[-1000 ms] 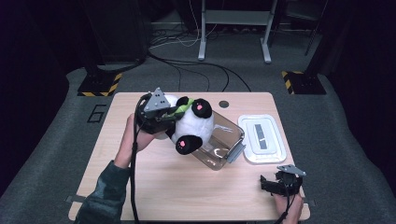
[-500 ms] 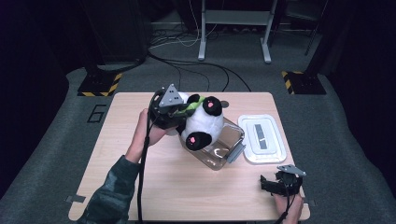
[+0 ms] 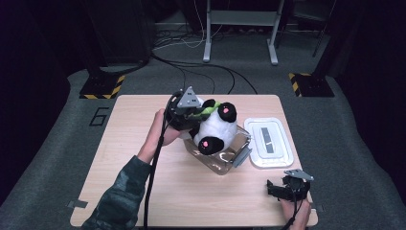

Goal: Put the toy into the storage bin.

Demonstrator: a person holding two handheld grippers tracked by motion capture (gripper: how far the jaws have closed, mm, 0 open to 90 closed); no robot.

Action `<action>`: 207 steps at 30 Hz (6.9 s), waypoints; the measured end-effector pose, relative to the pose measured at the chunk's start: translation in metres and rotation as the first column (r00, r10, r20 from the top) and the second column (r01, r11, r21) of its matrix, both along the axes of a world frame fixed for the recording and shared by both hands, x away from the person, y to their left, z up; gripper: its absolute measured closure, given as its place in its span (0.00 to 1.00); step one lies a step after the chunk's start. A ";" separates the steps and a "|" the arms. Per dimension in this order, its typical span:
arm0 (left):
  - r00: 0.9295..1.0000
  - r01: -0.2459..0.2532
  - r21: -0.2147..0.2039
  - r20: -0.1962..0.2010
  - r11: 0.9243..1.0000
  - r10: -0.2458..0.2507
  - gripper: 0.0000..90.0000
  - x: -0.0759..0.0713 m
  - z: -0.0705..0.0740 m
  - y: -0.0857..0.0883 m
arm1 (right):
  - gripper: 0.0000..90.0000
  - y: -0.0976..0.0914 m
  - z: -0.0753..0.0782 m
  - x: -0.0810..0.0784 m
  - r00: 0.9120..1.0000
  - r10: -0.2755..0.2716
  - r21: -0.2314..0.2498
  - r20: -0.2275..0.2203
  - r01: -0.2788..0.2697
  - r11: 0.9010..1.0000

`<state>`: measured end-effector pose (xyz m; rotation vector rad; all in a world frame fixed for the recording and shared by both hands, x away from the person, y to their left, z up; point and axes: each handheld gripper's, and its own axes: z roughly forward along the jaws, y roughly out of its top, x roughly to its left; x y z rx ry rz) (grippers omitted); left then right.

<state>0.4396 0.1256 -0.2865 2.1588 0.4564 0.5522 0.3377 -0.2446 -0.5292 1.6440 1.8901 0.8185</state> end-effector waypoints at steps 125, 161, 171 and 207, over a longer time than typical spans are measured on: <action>0.970 -0.059 0.108 -0.230 0.992 0.083 0.42 0.043 -0.072 -0.064 | 0.02 0.000 0.000 0.000 1.000 -0.007 -0.002 0.005 0.007 1.000; 0.947 -0.167 0.144 -0.253 0.975 0.199 0.25 0.041 -0.091 -0.033 | 0.03 0.000 0.000 0.000 1.000 -0.004 -0.003 0.005 0.005 1.000; 0.935 -0.170 0.177 -0.281 0.970 0.215 0.25 0.045 -0.110 -0.033 | 0.03 0.000 0.000 0.000 1.000 -0.004 -0.003 0.005 0.004 1.000; 0.935 -0.004 0.245 -0.342 0.970 0.090 0.22 0.020 -0.113 -0.071 | 0.03 0.000 0.000 0.000 1.000 -0.005 -0.003 0.005 0.005 1.000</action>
